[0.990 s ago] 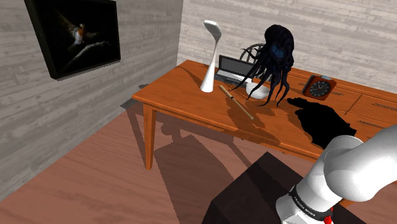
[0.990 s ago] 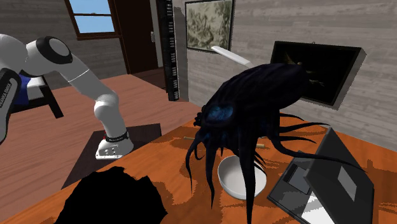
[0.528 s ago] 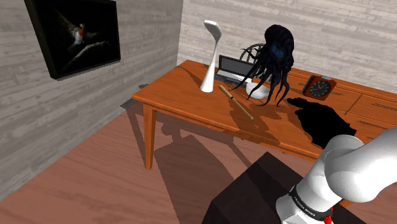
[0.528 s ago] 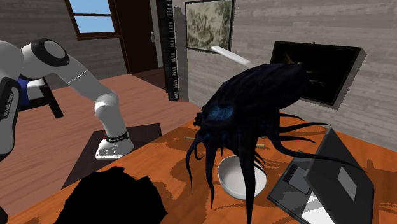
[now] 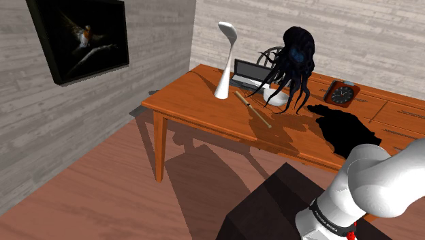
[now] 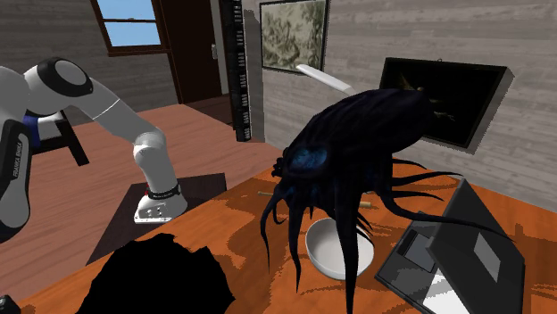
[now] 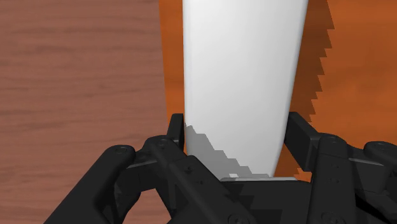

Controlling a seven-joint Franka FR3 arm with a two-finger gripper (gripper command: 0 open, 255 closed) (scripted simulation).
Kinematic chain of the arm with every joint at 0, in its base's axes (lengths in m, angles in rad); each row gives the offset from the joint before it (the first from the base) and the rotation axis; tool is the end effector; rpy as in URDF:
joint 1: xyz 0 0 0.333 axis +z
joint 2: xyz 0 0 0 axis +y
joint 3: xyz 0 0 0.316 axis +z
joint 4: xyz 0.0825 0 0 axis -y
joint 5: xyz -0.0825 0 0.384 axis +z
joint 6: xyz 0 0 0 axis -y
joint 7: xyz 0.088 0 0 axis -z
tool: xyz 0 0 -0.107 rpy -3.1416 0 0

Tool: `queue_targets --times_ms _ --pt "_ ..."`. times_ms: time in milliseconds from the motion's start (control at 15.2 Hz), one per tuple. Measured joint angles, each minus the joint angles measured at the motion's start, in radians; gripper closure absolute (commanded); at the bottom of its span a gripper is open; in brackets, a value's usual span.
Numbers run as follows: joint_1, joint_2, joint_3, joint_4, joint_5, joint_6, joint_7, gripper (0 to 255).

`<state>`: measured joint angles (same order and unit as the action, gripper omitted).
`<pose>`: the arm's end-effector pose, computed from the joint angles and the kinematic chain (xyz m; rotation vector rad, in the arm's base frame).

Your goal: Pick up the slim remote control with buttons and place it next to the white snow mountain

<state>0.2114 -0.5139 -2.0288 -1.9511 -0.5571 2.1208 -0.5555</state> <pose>-0.2088 -0.5633 0.3414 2.7511 -1.5111 -0.0167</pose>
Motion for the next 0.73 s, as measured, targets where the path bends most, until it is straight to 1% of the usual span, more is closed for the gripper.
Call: queue_targets --times_ms 198,264,660,726 --pt "0.001 -0.001 -0.002 -0.001 -0.002 0.002 0.001 255" --pt "0.001 -0.001 -0.002 -0.001 -0.002 0.002 0.001 0" --pt "0.001 -0.001 -0.002 -0.001 -0.002 0.002 0.001 0" --pt "-0.011 0.01 0.012 0.002 0.01 -0.009 -0.007 0"
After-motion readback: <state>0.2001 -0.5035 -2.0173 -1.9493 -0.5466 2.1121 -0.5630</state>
